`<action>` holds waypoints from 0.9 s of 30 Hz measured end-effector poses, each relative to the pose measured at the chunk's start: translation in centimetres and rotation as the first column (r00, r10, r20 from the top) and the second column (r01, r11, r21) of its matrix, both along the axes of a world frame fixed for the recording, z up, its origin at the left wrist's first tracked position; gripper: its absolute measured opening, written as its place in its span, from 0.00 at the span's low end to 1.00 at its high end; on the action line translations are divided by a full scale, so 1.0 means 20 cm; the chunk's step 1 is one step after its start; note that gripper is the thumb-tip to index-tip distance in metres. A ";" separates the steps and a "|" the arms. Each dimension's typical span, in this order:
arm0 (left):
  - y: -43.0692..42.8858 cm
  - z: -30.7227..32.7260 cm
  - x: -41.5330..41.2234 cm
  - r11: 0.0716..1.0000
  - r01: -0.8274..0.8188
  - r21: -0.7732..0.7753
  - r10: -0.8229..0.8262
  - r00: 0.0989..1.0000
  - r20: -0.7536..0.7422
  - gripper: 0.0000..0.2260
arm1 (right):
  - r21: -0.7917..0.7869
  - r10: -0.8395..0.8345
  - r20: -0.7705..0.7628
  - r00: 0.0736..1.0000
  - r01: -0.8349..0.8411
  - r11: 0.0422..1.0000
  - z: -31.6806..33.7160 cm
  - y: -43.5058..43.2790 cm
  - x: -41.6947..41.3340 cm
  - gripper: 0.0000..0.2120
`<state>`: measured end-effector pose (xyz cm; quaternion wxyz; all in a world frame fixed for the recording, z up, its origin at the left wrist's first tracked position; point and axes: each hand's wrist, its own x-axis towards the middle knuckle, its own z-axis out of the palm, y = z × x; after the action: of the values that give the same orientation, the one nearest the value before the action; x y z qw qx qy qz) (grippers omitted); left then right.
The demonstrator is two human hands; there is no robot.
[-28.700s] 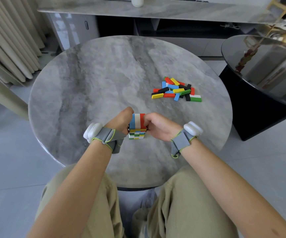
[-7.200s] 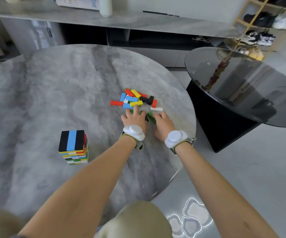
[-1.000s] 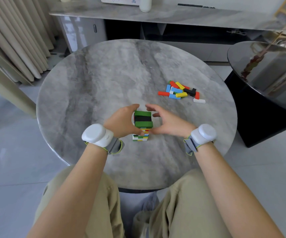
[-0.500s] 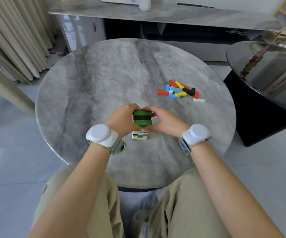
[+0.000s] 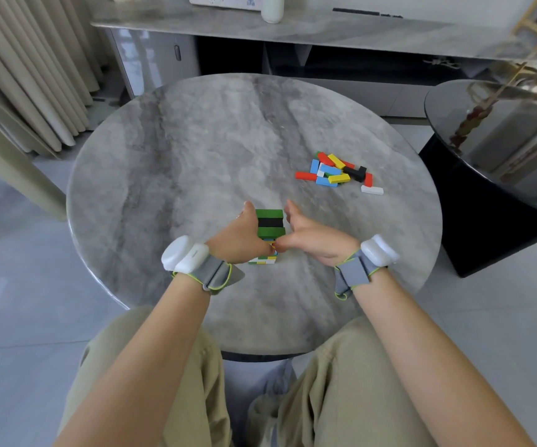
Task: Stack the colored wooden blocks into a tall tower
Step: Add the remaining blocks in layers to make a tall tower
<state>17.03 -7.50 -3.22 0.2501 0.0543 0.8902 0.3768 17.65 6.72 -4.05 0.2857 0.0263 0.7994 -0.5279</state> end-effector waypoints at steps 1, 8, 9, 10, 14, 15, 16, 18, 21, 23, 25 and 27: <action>0.01 -0.01 0.00 1.000 -0.010 0.015 0.010 1.000 0.001 0.20 | 0.010 0.021 0.010 1.000 -0.021 1.000 0.00 0.00 0.00 0.46; -0.01 -0.03 0.00 1.000 0.000 -0.017 -0.003 0.985 -0.170 0.42 | 0.160 0.074 -0.027 0.997 -0.069 0.985 0.01 -0.01 0.01 0.48; 0.00 -0.02 0.01 1.000 0.002 -0.011 -0.004 0.985 -0.172 0.43 | 0.154 0.082 -0.036 0.996 -0.075 0.985 0.00 -0.01 0.01 0.47; 0.01 -0.02 0.02 1.000 -0.009 0.003 0.010 0.990 -0.143 0.41 | 0.132 0.081 -0.031 0.996 -0.077 0.988 0.00 -0.01 0.01 0.47; 0.05 0.02 0.04 0.907 -0.327 0.267 0.292 0.943 0.163 0.16 | -0.121 -0.022 0.056 0.998 0.029 0.992 0.00 -0.02 0.02 0.37; 0.04 0.02 0.03 0.843 -0.433 0.319 0.372 0.898 0.236 0.10 | -0.195 -0.087 0.067 0.994 0.099 0.976 0.00 -0.03 0.02 0.27; 0.02 0.02 0.01 0.790 -0.516 0.330 0.427 0.850 0.309 0.05 | -0.272 -0.160 0.089 0.983 0.179 0.946 0.00 -0.03 0.02 0.18; 0.00 0.02 -0.02 0.709 -0.592 0.382 0.433 0.794 0.427 0.08 | -0.379 -0.253 0.142 0.957 0.289 0.879 0.02 -0.04 0.01 0.08; 0.03 0.04 -0.01 0.565 -0.687 0.456 0.414 0.715 0.564 0.08 | -0.449 -0.251 0.154 0.956 0.294 0.844 0.01 -0.04 0.00 0.12; 0.05 0.05 0.01 0.515 -0.683 0.518 0.368 0.722 0.586 0.06 | -0.481 -0.232 0.161 0.959 0.281 0.830 0.01 -0.05 0.00 0.16; 0.07 0.05 0.01 0.497 -0.666 0.556 0.344 0.740 0.578 0.10 | -0.484 -0.257 0.176 0.950 0.311 0.818 0.02 -0.07 0.01 0.21; 0.07 0.02 -0.01 0.498 -0.671 0.550 0.362 0.737 0.571 0.15 | -0.492 -0.265 0.231 0.936 0.347 0.798 0.04 -0.08 0.01 0.28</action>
<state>16.79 -6.14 -2.86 0.2469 -0.2008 0.5692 0.7581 17.89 5.04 -3.19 0.2520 0.1162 0.5857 -0.7616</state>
